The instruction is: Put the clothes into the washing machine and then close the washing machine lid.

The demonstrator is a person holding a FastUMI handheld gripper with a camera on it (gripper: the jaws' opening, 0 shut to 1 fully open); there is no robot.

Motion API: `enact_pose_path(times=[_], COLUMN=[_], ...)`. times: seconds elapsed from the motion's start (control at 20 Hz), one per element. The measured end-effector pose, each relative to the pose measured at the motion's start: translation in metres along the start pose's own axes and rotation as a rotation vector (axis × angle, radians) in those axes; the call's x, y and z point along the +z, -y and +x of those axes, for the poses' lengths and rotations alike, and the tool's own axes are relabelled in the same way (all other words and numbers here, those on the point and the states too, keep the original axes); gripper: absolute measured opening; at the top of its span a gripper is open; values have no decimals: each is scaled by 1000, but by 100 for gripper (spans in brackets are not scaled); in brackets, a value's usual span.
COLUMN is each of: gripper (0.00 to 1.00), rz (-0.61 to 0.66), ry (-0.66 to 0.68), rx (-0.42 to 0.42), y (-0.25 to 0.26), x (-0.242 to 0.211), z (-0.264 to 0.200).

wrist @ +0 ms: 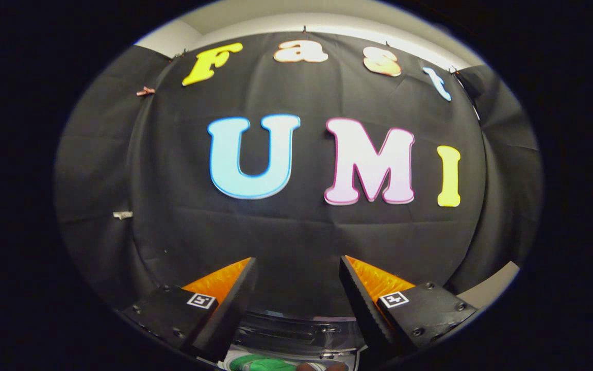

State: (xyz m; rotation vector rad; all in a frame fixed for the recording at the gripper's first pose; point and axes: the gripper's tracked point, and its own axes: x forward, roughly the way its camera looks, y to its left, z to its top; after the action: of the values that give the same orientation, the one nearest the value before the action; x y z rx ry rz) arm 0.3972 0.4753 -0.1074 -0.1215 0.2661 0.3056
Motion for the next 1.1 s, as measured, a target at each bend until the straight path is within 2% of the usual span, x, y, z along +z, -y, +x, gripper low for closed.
enact_pose_path(times=[0.3,0.5,0.55,0.65,1.1], gripper=[99,99,99,99,100], rz=[57,110,102,105,101], ry=[-142,-258,-216,-220,-298], rx=[-44,-45,-38,-21,49], y=[14,8,7,5,-2], x=[-57,-99,-92,-98,-107], z=[45,52,53,51,17])
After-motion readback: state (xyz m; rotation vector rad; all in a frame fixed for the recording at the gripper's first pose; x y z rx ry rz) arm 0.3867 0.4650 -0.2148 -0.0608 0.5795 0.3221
